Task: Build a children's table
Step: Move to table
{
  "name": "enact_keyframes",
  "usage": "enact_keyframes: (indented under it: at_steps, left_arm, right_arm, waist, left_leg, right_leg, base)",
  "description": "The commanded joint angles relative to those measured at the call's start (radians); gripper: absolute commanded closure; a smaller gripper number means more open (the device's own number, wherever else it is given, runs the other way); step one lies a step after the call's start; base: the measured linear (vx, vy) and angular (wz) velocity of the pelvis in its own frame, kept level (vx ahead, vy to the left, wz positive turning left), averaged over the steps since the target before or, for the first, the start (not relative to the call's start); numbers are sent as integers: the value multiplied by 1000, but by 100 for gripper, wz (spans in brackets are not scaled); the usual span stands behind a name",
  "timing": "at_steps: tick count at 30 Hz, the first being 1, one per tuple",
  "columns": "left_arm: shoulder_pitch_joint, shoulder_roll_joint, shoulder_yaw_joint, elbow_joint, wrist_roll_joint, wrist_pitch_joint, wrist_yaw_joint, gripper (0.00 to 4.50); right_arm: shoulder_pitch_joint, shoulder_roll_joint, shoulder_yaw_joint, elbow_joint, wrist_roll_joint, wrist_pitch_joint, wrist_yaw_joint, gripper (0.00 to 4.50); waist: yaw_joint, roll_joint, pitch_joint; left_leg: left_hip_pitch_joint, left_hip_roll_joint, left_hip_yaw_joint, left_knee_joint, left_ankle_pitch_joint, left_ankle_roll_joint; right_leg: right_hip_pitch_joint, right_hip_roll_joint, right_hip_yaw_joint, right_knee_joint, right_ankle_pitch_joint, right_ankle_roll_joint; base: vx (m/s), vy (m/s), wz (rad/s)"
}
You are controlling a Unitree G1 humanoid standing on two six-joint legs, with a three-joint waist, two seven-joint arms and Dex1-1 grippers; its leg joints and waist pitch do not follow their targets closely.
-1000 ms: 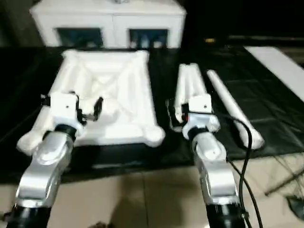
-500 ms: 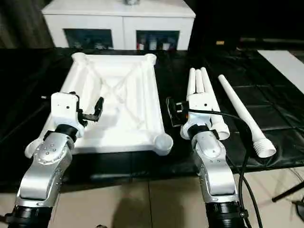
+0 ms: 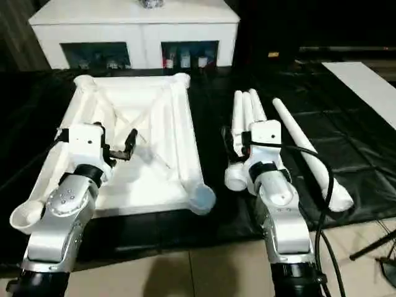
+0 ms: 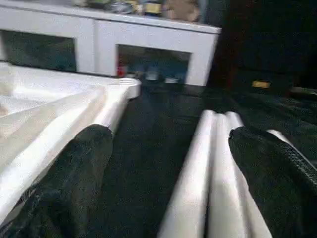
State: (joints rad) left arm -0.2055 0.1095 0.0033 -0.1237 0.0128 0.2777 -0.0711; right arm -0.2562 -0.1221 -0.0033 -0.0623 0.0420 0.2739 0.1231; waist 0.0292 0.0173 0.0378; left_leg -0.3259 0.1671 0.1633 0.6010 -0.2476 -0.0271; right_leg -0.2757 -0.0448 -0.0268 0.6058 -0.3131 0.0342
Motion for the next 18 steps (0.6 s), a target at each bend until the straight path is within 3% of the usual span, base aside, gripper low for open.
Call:
enact_keyframes:
  at_steps: [1,2,3,4,5,6,7,8,9,10,11,12,13,14,15,16,17,18]
  left_arm:
    - [2,-3,-1,-18,-3,3,5,0]
    - [3,-3,-1,-19,-2,3,5,0]
    - [4,-3,-1,-21,-2,4,5,0]
    - [6,-3,-1,-23,-1,5,5,0]
    - [7,-3,0,-24,-1,6,5,0]
    - [8,-3,0,-27,0,8,5,0]
    - [8,-3,0,-27,0,8,5,0]
    - [9,-3,0,-28,-1,10,4,0]
    - [9,-2,0,-29,0,11,4,0]
    - [10,-2,0,-29,0,12,4,0]
    - [10,-2,0,-30,0,12,3,0]
    - [11,-2,0,-31,1,13,2,0]
    - [11,-3,-1,-31,1,13,1,0]
    - [11,-3,-2,-31,2,13,0,0]
    - [10,-3,-4,-32,2,14,-2,0]
    - [10,-3,-5,-32,2,14,-4,0]
    - [10,4,-14,-30,-1,13,-19,0]
    - [12,13,-27,-29,-13,17,-50,0]
  right_arm:
    - [-8,-18,16,8,-13,-3,27,33]
    - [-8,-20,20,8,-18,-4,29,33]
    - [-7,-25,28,7,-29,-7,27,33]
    - [-7,-25,31,6,-32,-8,25,33]
    - [-6,-24,30,6,-30,-9,25,33]
    - [-7,-16,21,7,-23,-9,16,33]
    - [-7,-15,20,7,-23,-9,15,33]
    - [-9,-1,-2,11,-1,2,4,33]
    - [-11,1,-7,13,3,6,1,33]
    - [-11,1,-7,14,4,7,0,33]
    - [-11,-2,-5,14,2,5,2,33]
    - [-8,-3,-3,14,2,2,3,33]
    - [-7,-4,-3,13,2,2,3,33]
    - [-6,-4,-3,13,2,2,3,33]
    - [-4,-7,-4,12,3,2,2,33]
    - [-4,-7,-4,12,3,2,2,33]
    - [-2,-8,-6,10,2,2,2,33]
    - [-1,-13,-11,8,6,-1,11,33]
  waist:
    - [-56,12,-82]
    - [-60,-3,-78]
    - [-30,-56,-53]
    - [11,-77,-53]
    - [21,-53,-47]
    - [18,-42,-47]
    - [18,-42,-47]
    - [-25,4,-50]
    - [-46,30,-33]
    - [-76,38,-63]
    - [-77,30,-74]
    - [-58,33,-55]
    - [-60,18,-51]
    - [-58,14,-48]
    - [-59,-10,-35]
    - [-47,-55,-33]
    - [-7,-73,-33]
    - [7,-71,-46]
  left_leg:
    - [184,153,-155,-65,117,402]
    - [164,156,-197,-71,158,530]
    - [-55,-43,-117,4,98,520]
    - [-123,-103,-65,86,17,433]
    - [-145,-66,-74,128,-42,361]
    - [-155,-11,-85,101,12,205]
    - [-155,-11,-85,101,12,205]
    - [-16,38,-98,-28,32,124]
    - [14,59,-153,-75,-94,172]
    - [110,121,-219,-83,-217,313]
    - [125,132,-233,-70,-169,364]
    - [87,110,-182,-64,-72,389]
    - [72,107,-168,-79,-89,384]
    - [60,99,-151,-93,-116,375]
    - [37,77,-116,-110,-204,337]
    - [12,27,-74,-93,-371,250]
    - [5,-57,-25,61,-303,163]
    - [-59,-41,-63,116,-108,120]
  right_leg:
    - [-135,-43,-25,64,17,-44]
    - [-142,-56,-27,90,-30,-6]
    - [21,-114,30,-51,84,63]
    - [91,-154,68,-104,111,86]
    - [113,-261,96,-134,77,70]
    - [116,-230,-3,-140,-7,2]
    - [116,-230,-3,-140,-7,2]
    - [67,-66,-78,-89,-108,-110]
    - [33,-13,-101,-23,-150,-104]
    - [-71,-12,-72,88,-140,-89]
    - [-100,-19,-57,112,-121,-59]
    - [-138,-26,-45,146,-29,15]
    - [-137,-27,-43,146,9,24]
    - [-133,-29,-43,140,45,23]
    - [-124,-42,-27,87,124,-7]
    - [-77,-82,23,-26,53,-33]
    - [-35,-181,131,-135,-457,-83]
    - [29,-216,156,-135,-617,-142]
  base:
    - [124,10,2]
    - [64,-47,5]
    - [-1,-58,39]
    - [-1,-58,39]
    - [17,2,64]
    - [64,33,49]
    - [64,33,49]
    - [89,47,27]
    - [114,38,9]
    - [114,38,9]
    - [122,25,7]
    - [97,47,10]
    - [97,47,10]
    - [63,24,3]
    - [58,-36,-1]
    - [58,-36,-1]
    - [57,-87,11]
    - [76,-73,8]
